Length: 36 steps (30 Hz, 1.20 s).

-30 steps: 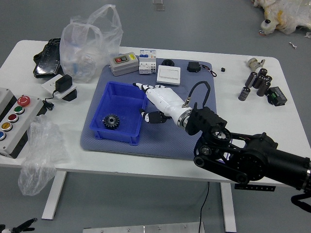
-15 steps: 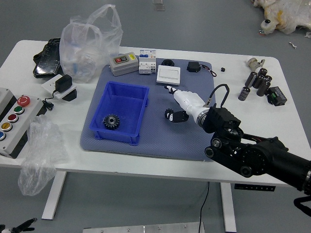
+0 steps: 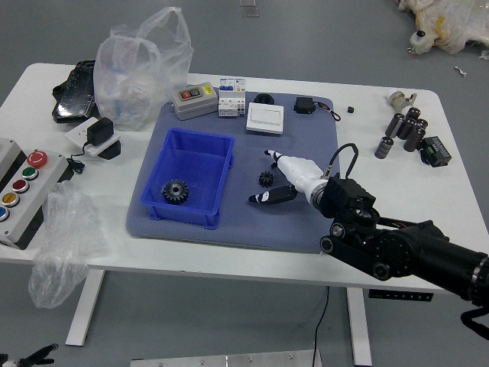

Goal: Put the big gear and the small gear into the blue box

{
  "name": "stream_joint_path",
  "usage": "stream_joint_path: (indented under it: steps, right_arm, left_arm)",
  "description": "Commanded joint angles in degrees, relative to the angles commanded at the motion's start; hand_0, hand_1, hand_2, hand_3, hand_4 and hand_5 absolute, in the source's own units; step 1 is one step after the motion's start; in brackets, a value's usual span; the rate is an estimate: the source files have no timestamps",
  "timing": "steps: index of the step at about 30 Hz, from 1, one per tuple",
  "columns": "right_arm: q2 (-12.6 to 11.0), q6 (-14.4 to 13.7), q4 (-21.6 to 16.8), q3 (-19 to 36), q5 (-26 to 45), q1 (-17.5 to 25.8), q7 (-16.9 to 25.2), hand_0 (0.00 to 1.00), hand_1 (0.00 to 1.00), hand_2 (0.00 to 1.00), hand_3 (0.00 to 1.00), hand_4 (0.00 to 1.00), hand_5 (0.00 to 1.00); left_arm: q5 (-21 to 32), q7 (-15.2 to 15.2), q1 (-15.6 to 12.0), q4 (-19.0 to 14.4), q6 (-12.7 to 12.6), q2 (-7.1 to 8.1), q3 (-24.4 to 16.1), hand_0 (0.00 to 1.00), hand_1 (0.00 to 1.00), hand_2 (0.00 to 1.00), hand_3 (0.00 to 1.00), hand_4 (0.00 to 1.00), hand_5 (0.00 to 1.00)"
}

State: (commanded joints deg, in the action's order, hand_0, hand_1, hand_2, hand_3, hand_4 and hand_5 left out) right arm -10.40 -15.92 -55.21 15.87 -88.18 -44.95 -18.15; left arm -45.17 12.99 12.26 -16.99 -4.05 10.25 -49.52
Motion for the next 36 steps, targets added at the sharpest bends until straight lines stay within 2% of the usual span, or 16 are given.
stream_joint_path:
  steps: [1,6,7,12,13,23,29,36]
  right_arm:
    - [0.2,-0.5,0.2,-0.5,0.0,-0.1,0.0,0.884,0.751,0.693,0.652,0.639,0.282]
    - [0.6,-2.3,0.9,-1.5,-0.2,-0.4,0.2,0.884,0.751,0.693,0.652,0.639,0.282]
    - [0.6,-2.5,1.1,-1.5,-0.3,-0.4,0.2,0.857,0.705,0.624,0.648,0.550,0.245]
    - [0.6,-3.2,1.6,-1.8,-0.5,-0.4,0.5,0.857,0.705,0.624,0.648,0.550,0.245]
    - [0.6,-3.3,1.6,-1.8,-0.6,-0.4,0.5,0.850,0.684,0.612,0.653,0.497,0.230]
    - [0.3,-4.0,1.2,-0.6,-1.7,-0.3,1.0,0.843,0.678,0.612,0.654,0.472,0.226]
    - [-0.7,-4.9,-2.2,3.0,-4.4,0.1,1.2,0.841,0.679,0.616,0.653,0.475,0.238]
    - [-1.8,-5.8,-9.7,5.8,-7.7,0.0,1.6,0.839,0.677,0.617,0.653,0.485,0.247]
  left_arm:
    - [0.0,0.0,0.0,0.0,0.0,0.00,0.0,0.647,0.479,0.521,0.708,0.726,0.627]
    - [-0.1,0.0,0.1,0.0,0.0,0.00,0.0,0.647,0.479,0.521,0.708,0.726,0.627]
    - [-0.1,0.0,0.1,0.0,0.0,0.00,-0.1,0.647,0.479,0.521,0.709,0.727,0.629]
    - [-0.2,0.0,0.0,0.0,0.0,0.04,-0.2,0.647,0.479,0.521,0.709,0.727,0.629]
    - [-0.2,0.0,0.0,0.0,0.0,0.04,-0.2,0.647,0.480,0.520,0.711,0.726,0.632]
    - [-0.1,-0.1,0.0,0.0,0.0,0.00,-0.2,0.647,0.479,0.521,0.711,0.725,0.628]
    - [0.0,-0.2,0.0,0.0,0.0,-0.01,-0.1,0.648,0.479,0.521,0.711,0.724,0.628]
    - [0.0,-0.1,-0.1,0.0,0.0,-0.02,-0.1,0.648,0.480,0.522,0.712,0.725,0.630]
